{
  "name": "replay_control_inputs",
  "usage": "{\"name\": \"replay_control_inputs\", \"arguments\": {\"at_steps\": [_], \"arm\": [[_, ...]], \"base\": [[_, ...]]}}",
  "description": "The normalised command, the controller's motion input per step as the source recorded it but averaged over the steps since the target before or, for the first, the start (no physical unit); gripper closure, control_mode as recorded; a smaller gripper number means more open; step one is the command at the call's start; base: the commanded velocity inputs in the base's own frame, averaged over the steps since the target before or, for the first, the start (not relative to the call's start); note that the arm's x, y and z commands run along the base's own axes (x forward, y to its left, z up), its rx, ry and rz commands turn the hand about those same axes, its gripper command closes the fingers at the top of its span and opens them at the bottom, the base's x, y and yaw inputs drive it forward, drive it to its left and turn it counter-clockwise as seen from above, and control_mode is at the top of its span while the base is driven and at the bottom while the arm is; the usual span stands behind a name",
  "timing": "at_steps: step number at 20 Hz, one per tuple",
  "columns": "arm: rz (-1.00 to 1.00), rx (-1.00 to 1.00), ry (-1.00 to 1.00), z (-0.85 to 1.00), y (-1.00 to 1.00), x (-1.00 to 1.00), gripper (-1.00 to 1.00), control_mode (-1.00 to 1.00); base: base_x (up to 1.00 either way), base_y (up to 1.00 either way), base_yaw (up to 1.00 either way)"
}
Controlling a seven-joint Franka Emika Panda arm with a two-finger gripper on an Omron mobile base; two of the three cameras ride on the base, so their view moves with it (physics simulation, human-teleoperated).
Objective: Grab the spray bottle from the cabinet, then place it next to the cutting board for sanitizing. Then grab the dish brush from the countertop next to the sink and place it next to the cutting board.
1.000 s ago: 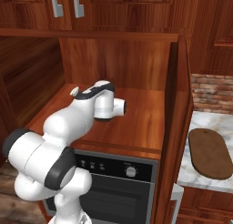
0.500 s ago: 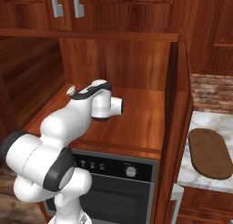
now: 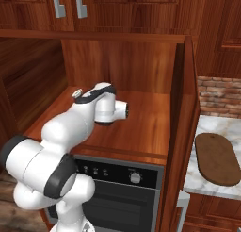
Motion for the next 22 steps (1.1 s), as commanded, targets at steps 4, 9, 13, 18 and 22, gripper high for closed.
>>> {"name": "replay_control_inputs", "arguments": {"at_steps": [4, 9, 13, 18, 22], "arm": [[-0.01, 0.0, -0.2, 0.29, -0.01, -0.56, 1.0, -1.0], [-0.18, -0.01, -0.38, 0.71, 0.09, -0.8, 1.0, -1.0], [-0.27, 0.0, -0.2, 0.84, 0.02, -0.3, 1.0, -1.0], [-0.3, 0.0, -0.03, 0.76, 0.0, -0.21, 1.0, -1.0], [-0.34, 0.0, 0.01, 0.33, 0.0, -0.31, 1.0, -1.0]], "base": [[0.0, 0.0, 0.0], [0.0, 0.0, 0.0], [0.0, 0.0, 0.0], [0.0, 0.0, 0.0], [0.0, 0.0, 0.0]]}}
